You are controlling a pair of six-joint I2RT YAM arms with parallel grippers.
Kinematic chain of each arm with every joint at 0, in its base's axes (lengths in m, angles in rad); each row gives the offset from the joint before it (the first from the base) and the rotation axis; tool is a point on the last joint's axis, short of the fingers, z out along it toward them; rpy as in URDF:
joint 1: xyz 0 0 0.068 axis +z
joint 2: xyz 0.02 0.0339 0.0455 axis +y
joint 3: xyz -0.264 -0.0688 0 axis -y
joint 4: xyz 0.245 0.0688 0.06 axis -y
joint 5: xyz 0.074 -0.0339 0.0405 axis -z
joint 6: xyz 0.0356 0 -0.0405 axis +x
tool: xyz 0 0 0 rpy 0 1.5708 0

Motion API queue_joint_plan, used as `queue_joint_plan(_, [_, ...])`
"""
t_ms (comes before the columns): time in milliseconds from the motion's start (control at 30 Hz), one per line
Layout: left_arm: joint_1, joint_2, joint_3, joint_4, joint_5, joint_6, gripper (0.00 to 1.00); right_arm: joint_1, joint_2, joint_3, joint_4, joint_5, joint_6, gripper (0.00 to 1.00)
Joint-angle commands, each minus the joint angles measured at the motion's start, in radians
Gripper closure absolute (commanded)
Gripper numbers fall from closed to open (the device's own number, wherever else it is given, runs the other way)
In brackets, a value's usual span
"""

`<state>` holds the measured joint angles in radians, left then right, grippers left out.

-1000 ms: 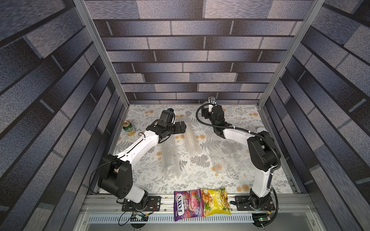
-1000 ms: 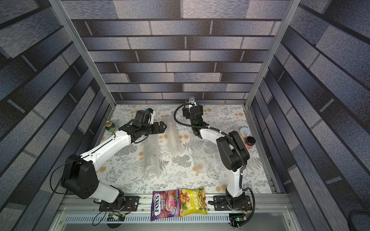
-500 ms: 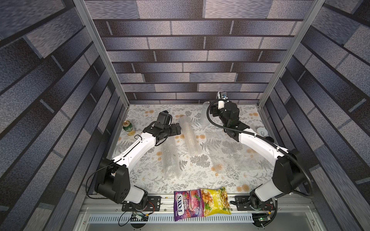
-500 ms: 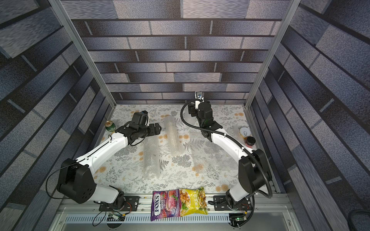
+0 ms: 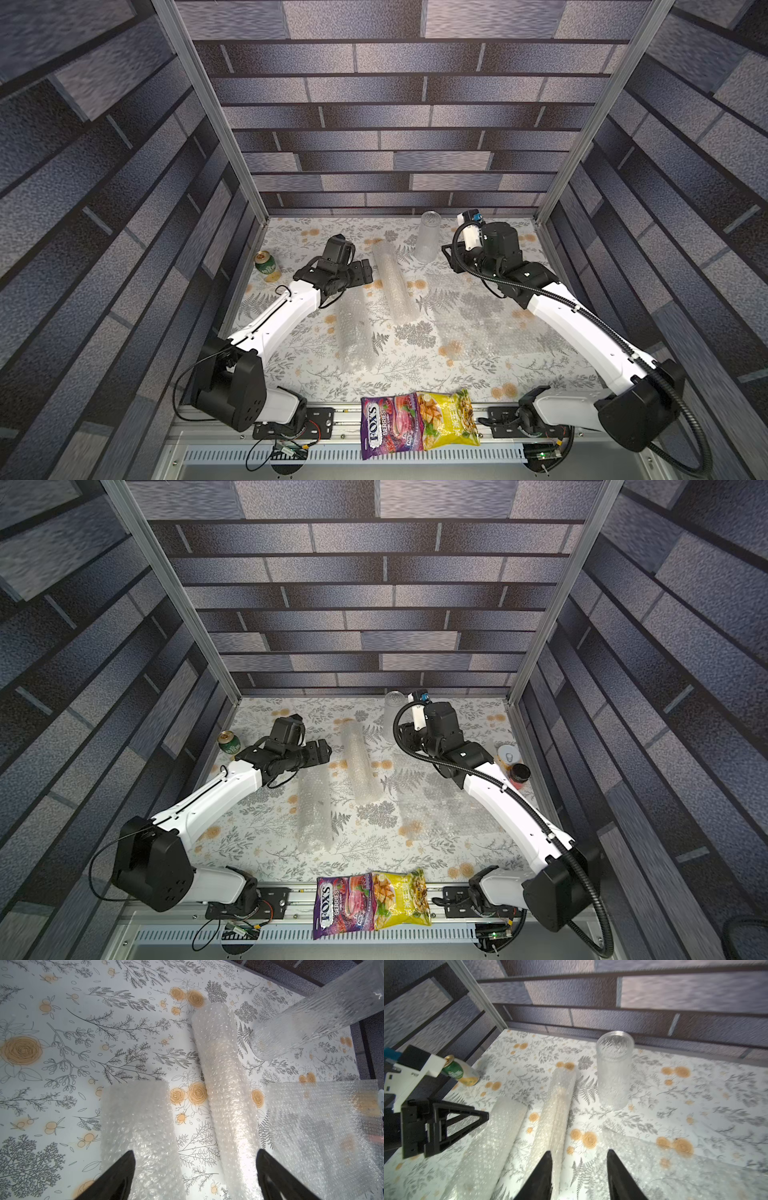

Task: Unwrap the vase from the bubble wrap
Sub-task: Move the bubble wrap to the center of the board.

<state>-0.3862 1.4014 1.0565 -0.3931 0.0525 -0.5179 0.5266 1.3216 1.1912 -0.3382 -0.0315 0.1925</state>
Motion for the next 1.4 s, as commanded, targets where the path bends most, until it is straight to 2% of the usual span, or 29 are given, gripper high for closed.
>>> queue_joint_plan(0, [0.002, -0.028, -0.025, 0.009, 0.025, -0.025, 0.07, 0.018, 0.08, -0.044, -0.056, -0.143, 0.103, 0.58])
queue_joint_plan(267, [-0.002, -0.051, -0.046, -0.01, 0.022, -0.002, 0.06, 0.063, 0.298, 0.075, -0.119, -0.096, 0.127, 0.65])
queue_joint_plan(533, [-0.006, -0.048, -0.051, 0.0, 0.015, 0.0, 0.06, 0.086, 0.475, 0.186, -0.154, -0.052, 0.138, 0.63])
queue_joint_plan(733, [-0.009, -0.045, -0.05, 0.0, 0.009, 0.002, 0.06, 0.094, 0.573, 0.248, -0.158, -0.066, 0.135, 0.63])
queue_joint_plan(1367, [-0.009, -0.027, -0.051, 0.008, 0.012, 0.006, 0.06, 0.114, 0.696, 0.339, -0.16, -0.05, 0.127, 0.7])
